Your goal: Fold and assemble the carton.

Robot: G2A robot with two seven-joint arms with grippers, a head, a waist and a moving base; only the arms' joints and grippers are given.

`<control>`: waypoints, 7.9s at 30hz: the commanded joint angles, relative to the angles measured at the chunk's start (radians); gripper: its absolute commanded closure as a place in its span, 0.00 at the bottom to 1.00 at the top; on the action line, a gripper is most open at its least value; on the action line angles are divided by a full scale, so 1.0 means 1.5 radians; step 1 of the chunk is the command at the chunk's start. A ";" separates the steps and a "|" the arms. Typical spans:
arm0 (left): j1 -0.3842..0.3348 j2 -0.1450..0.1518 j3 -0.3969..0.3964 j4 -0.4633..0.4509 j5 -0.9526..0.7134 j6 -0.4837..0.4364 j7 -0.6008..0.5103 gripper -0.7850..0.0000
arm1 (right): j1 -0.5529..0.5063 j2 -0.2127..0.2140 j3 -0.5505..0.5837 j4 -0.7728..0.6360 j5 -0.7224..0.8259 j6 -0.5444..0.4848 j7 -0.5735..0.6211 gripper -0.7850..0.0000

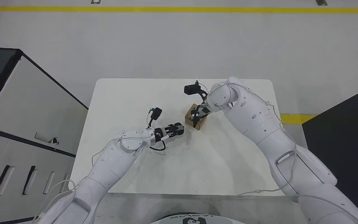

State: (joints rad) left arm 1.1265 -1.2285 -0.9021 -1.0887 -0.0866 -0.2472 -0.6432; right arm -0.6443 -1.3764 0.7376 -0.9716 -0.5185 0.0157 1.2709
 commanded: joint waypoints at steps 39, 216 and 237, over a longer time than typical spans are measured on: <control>0.000 0.000 0.000 0.000 0.000 0.000 0.000 1.00 | -0.152 0.093 0.348 -0.156 0.312 -0.107 0.072 0.00; 0.016 -0.164 0.127 0.103 0.810 0.204 0.668 0.67 | -0.466 0.157 0.685 -0.267 0.732 -0.150 0.130 0.00; 0.044 -0.159 0.095 0.053 0.861 0.183 0.653 0.64 | -0.466 0.157 0.685 -0.267 0.732 -0.150 0.130 0.00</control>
State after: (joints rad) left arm 1.1911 -1.4673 -0.7581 -1.0056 1.2021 0.0298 0.3349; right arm -1.3433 -1.1412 1.7658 -1.3719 0.5794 -0.2094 1.4661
